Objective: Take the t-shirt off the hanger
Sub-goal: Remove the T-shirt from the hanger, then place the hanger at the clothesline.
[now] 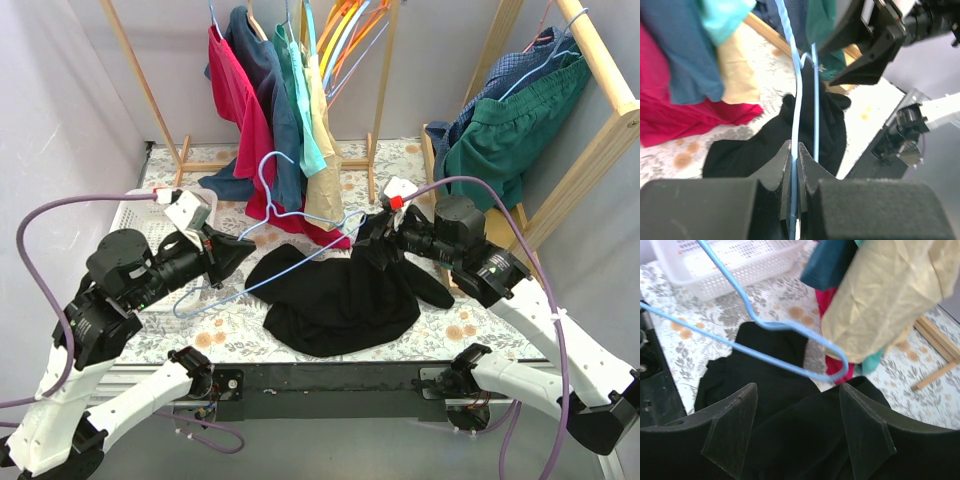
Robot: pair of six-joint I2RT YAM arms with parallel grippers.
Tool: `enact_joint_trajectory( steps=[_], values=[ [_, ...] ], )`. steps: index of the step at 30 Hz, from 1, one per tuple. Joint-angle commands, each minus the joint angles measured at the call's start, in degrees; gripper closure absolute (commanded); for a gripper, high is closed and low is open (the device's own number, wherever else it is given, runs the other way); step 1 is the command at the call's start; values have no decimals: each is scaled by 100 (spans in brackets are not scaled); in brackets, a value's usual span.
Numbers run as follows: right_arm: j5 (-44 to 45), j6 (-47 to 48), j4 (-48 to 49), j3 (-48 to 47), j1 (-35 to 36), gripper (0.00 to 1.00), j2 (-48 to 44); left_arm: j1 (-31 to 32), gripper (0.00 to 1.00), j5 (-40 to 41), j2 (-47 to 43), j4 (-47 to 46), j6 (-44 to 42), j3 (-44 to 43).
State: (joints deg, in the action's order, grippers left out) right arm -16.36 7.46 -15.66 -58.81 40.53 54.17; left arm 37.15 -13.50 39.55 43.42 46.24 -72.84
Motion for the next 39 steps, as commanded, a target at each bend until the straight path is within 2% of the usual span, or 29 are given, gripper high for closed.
enact_joint_trajectory(
  steps=[1, 6, 10, 14, 16, 18, 19, 23, 27, 28, 29, 31, 32, 36, 39],
  values=[
    [869, 18, -60, 237, 16, 26, -328, -32, 100, 426, -79, 369, -115, -379],
    [1179, -201, -78, 572, 7, 27, -504, -32, 100, 944, -298, 510, -97, -722],
    [986, -272, 37, 660, -2, 27, -513, -32, 100, 2182, -176, 475, -132, -1311],
    [880, -298, 28, 572, 16, 27, -390, -41, 100, 3482, 157, -94, -334, -1821],
    [810, -316, 45, 554, 7, 27, -355, -41, 100, 4334, 569, -350, -519, -1997],
    [784, -342, 45, 572, 7, 27, -328, -41, 100, 4714, 895, -623, -791, -2181],
    [731, -360, 46, 581, 7, 28, -320, -41, 100, 5168, 1253, -789, -870, -2225],
    [573, -473, 98, 634, 7, 28, -311, -41, 100, 5936, 2134, -1799, -1493, -2506],
    [406, -544, 186, 686, 16, 28, -319, -154, 100, 6131, 3171, -1723, -1556, -3402],
    [336, -544, 204, 695, 16, 28, -320, -225, 100, 6044, 3417, -1549, -1426, -3926],
    [309, -544, 221, 695, 16, 28, -328, -530, 100, 5895, 3758, -1121, -1233, -4122],
    [222, -553, 239, 695, 7, 28, -328, -944, 100, 5387, 3928, -828, -741, -4370],
    [204, -553, 239, 686, 16, 28, -328, -1381, 100, 4914, 3911, -748, -600, -4327],
    [186, -544, 248, 704, 16, 28, -328, -1772, 100, 4182, 3666, -1001, -432, -3809],
    [177, -527, 256, 704, 7, 28, -293, -2053, 100, 3961, 3761, -1072, -458, -3764]
  ],
)
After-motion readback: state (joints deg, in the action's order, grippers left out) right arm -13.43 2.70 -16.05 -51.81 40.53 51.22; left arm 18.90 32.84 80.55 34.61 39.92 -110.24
